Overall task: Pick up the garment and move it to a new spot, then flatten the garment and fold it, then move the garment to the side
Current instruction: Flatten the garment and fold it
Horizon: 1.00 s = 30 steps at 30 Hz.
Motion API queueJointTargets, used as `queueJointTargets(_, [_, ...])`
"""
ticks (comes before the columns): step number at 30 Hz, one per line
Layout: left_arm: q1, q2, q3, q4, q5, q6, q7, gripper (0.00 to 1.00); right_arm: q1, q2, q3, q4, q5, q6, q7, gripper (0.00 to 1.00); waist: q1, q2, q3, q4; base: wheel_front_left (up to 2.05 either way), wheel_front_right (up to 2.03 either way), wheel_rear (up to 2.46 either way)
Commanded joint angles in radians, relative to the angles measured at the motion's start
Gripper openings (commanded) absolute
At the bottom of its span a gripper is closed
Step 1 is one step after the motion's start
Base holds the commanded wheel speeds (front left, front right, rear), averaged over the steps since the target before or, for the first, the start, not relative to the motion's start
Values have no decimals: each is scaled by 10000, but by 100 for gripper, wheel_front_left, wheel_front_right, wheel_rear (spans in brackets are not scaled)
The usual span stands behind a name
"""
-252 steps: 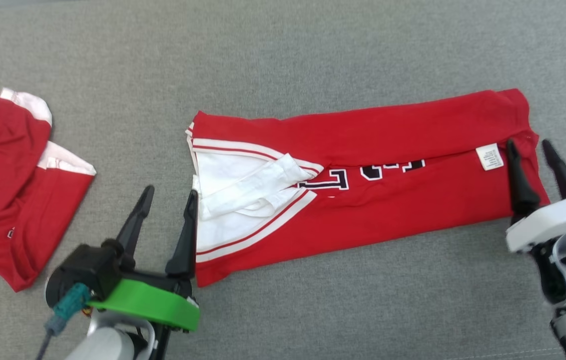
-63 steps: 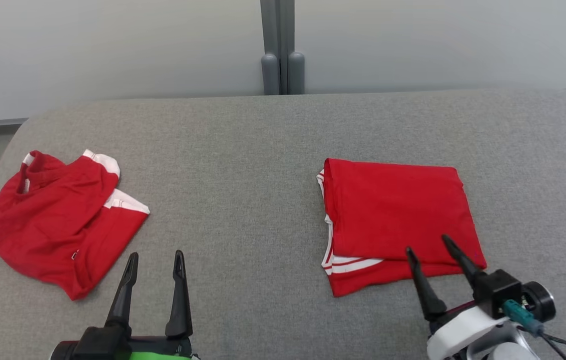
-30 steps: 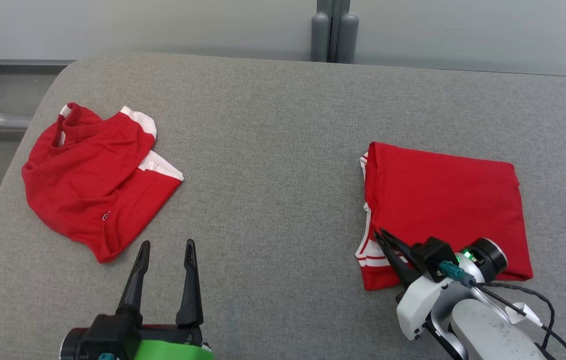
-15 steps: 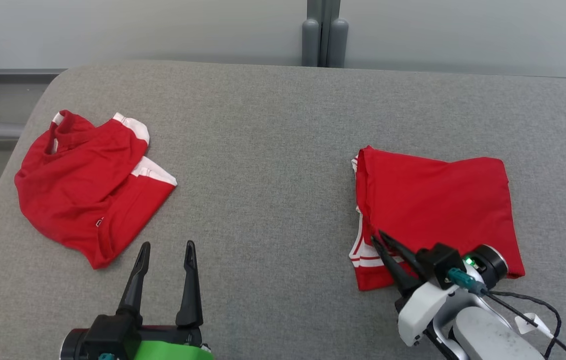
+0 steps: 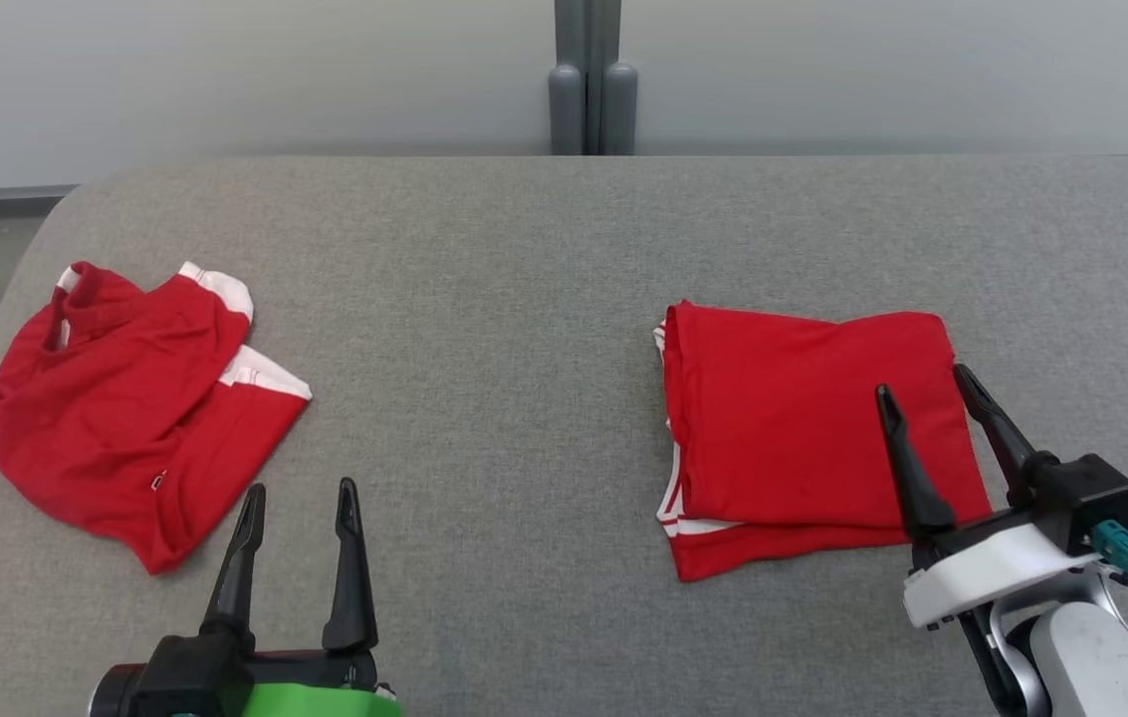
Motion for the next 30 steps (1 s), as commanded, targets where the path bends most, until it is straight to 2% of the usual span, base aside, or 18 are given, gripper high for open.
queueJointTargets(1, [120, 18, 88, -57, 144, 20, 0, 100, 262, 67, -194, -163, 73, -19, -26, 100, 0, 0, -270, -327, 0, 0, 0])
queueJointTargets(12, [394, 19, 270, -238, 210, 9, 0, 100, 1509, 89, -403, -1182, 692, -18, -26, 100, 0, 0, -722, -1054, 0, 0, 0])
queueJointTargets(30, [736, 19, 330, -192, 428, -207, 0, 100, 1957, 114, -305, -1220, 765, -18, -26, 100, 0, 0, -1007, -1195, 0, 0, 0])
